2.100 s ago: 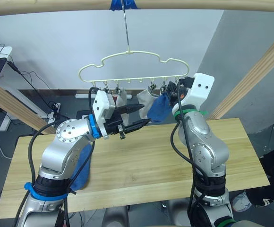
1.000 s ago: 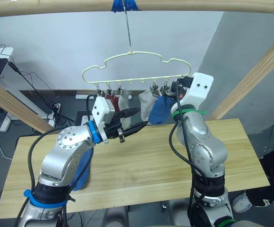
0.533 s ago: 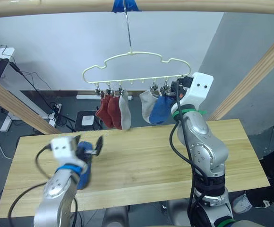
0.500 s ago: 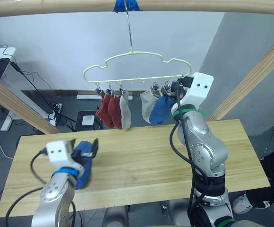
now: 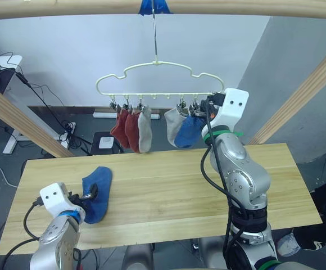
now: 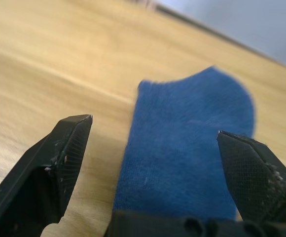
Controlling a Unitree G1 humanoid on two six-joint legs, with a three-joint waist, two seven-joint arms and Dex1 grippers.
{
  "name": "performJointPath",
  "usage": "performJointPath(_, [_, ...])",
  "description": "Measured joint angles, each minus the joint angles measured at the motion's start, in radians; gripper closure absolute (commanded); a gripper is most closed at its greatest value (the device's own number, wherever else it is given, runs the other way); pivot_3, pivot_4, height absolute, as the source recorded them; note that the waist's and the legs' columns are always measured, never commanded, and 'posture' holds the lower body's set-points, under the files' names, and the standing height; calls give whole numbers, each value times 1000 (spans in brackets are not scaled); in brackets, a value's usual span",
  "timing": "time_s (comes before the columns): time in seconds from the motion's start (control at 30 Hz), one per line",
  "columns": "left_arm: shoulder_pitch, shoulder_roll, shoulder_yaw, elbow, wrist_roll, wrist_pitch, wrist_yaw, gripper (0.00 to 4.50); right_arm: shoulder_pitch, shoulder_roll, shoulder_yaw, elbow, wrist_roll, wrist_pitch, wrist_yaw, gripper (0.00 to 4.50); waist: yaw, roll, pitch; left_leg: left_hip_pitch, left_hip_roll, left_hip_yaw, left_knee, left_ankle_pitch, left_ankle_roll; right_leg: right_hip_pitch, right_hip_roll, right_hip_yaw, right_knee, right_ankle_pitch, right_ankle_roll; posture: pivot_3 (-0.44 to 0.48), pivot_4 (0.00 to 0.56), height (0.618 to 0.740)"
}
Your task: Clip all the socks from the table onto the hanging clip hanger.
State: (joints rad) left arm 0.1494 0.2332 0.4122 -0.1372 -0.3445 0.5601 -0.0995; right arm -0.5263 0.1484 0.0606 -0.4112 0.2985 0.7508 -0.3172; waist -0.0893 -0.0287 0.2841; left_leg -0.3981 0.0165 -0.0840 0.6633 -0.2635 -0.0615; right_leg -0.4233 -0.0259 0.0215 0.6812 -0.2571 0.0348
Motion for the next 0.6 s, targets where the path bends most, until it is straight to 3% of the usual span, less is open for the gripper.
performJointPath(0.3, [-64, 26, -45, 62, 37, 48, 5, 22, -2, 0, 0, 0, -1, 1, 7, 4500, 0, 0, -2, 1, 1, 0, -1, 0, 0, 0, 0, 0, 0, 1, -1, -152, 233, 740])
performJointPath(0.4, [-68, 40, -60, 65, 51, 71, 1, 880, -2, 0, 0, 0, -1, 1, 7, 4500, -1, 2, -5, 1, 1, 0, -1, 0, 0, 0, 0, 0, 0, 1, -1, -152, 233, 740])
performJointPath(0.6, [-73, 54, -97, 64, 74, 82, -6, 1949, -2, 0, 0, 0, -1, 1, 7, 4500, -1, 3, -9, 1, 1, 0, -1, 0, 0, 0, 0, 0, 0, 1, -1, -154, 228, 740])
